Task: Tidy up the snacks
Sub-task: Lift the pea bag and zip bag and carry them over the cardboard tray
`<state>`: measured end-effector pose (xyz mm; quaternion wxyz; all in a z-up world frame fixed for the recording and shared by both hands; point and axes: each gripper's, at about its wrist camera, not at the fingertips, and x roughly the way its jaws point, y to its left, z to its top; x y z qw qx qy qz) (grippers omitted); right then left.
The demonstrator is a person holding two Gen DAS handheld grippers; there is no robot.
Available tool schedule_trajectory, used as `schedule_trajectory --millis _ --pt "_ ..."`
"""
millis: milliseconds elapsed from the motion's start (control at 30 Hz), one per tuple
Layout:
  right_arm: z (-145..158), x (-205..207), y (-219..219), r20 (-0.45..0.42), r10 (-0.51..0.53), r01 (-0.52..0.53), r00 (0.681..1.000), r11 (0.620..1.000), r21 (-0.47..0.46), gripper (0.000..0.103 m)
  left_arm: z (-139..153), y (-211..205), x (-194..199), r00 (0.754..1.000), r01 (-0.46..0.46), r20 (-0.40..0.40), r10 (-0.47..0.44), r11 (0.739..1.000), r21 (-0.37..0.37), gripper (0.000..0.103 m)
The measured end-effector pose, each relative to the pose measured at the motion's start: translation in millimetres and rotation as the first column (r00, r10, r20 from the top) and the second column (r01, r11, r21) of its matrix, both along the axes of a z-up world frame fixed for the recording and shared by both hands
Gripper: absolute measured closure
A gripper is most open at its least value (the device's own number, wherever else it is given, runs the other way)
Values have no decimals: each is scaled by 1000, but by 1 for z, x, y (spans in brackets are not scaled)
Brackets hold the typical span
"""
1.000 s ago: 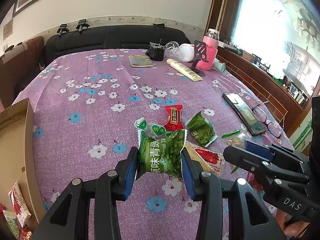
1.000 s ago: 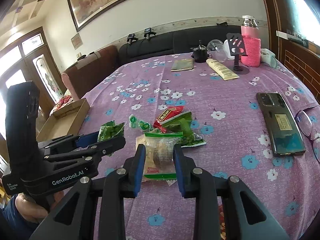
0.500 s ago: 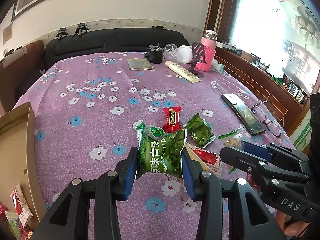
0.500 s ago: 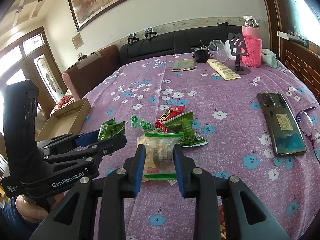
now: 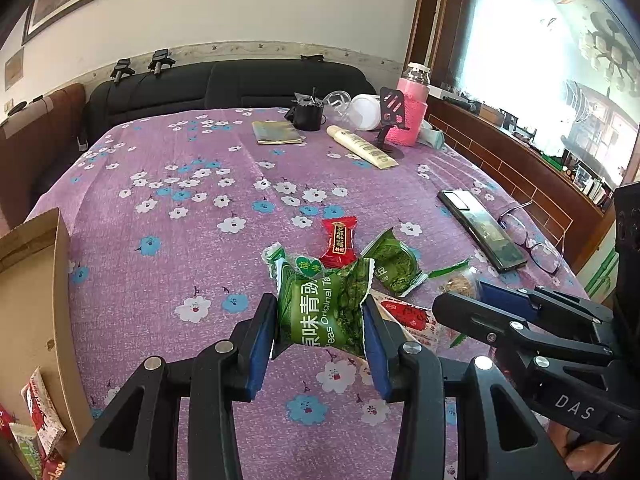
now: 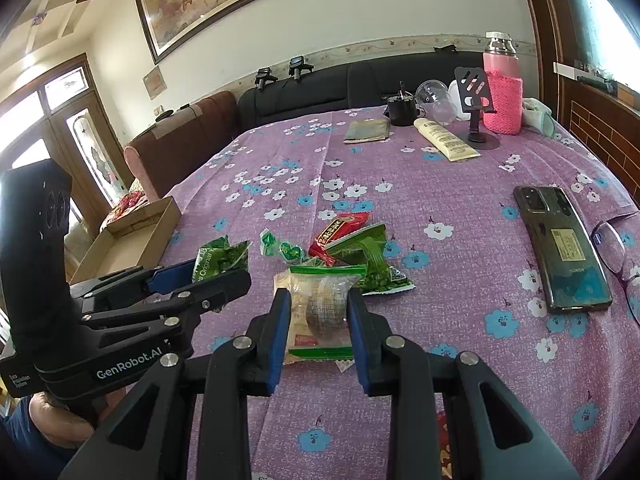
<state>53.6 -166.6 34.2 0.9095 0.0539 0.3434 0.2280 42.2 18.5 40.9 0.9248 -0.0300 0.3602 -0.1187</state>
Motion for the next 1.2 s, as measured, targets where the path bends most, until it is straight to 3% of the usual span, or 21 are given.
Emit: schedule_trajectory --millis 733,1200 --pt "0 -1 -6 3 -27 27 1000 1000 11 76 25 12 -42 999 -12 41 14 999 -42 60" --pt "13 -20 21 -18 59 -58 998 997 49 76 37 57 -69 994 -85 66 90 993 -85 60"
